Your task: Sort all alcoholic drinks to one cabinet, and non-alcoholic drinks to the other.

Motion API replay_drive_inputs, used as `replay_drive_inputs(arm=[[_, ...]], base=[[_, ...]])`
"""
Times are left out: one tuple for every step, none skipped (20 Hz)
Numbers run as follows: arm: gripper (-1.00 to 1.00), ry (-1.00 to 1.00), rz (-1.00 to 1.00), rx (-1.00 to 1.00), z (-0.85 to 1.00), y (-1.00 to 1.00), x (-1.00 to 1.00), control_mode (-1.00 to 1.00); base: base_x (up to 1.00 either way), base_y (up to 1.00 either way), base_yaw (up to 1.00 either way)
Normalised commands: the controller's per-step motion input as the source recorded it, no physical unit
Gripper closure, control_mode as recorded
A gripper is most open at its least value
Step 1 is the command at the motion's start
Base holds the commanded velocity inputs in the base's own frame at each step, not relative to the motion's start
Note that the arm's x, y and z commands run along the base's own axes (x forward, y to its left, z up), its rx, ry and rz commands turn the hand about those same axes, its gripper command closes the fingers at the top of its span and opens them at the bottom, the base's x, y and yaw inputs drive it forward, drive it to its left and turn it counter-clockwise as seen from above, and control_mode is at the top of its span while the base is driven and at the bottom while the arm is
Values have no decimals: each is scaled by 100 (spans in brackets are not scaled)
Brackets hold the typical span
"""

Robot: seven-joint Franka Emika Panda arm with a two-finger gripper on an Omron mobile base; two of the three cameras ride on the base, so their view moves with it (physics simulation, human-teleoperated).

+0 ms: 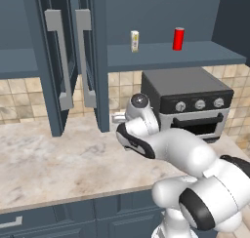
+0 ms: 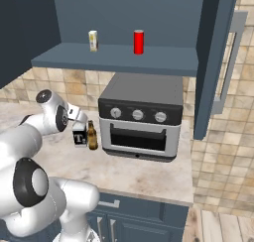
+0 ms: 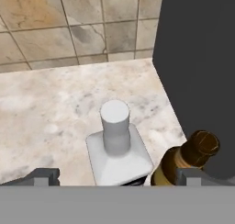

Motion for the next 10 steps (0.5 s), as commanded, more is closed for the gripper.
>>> replay_drive_inputs(arm=[[-100,0,-2,0,-19,0,19,-100],[-100,0,-2,0,-21,0,19,-100],[-100,0,-2,0,-21,0,17,-100],[-100,0,-1,0,-21,0,19,-100],[-100,0,-1,0,-21,0,19,-100],[-100,0,-1,0,-20,0,19,-100],[-100,0,-1,0,-18,0,21,-100],[-100,0,-1,0,-17,1,21,-100],[-100,0,-1,0,-16,0,21,-100],[-100,0,-1,0,-14,0,22,-100]], base=[[0,0,0],[0,0,0],[0,0,0],[0,0,0],[0,0,0],[0,0,0],[0,0,0],[0,0,0],[0,0,0],[0,0,0]])
